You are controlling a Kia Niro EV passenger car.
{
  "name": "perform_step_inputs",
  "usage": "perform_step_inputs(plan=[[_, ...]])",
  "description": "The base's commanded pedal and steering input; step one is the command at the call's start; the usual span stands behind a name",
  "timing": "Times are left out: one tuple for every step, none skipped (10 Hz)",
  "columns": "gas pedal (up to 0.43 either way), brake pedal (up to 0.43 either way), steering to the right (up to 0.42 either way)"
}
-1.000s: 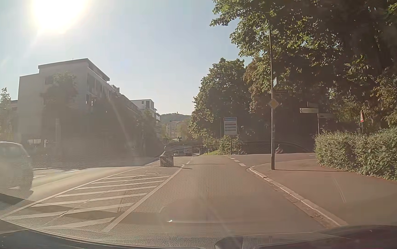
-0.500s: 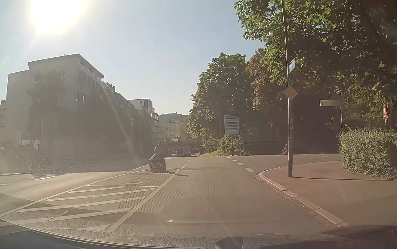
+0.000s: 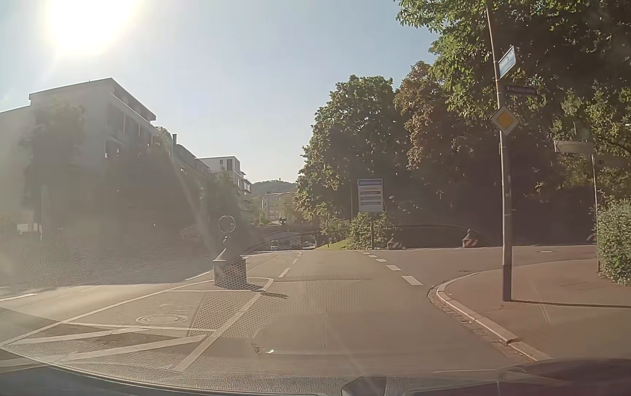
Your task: Follow the waypoints while adhering to traffic rules and regulations
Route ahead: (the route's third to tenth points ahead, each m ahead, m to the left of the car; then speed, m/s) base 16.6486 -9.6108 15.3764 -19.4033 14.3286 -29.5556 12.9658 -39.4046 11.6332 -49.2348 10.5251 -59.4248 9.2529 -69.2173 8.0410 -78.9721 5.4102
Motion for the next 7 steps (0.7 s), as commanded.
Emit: perform_step_inputs(plan=[[0.0,0.0,0.002],[0.0,0.0,0.002],[0.0,0.0,0.002],[0.0,0.0,0.002],[0.0,0.0,0.002],[0.0,0.0,0.002],[0.0,0.0,0.003]])
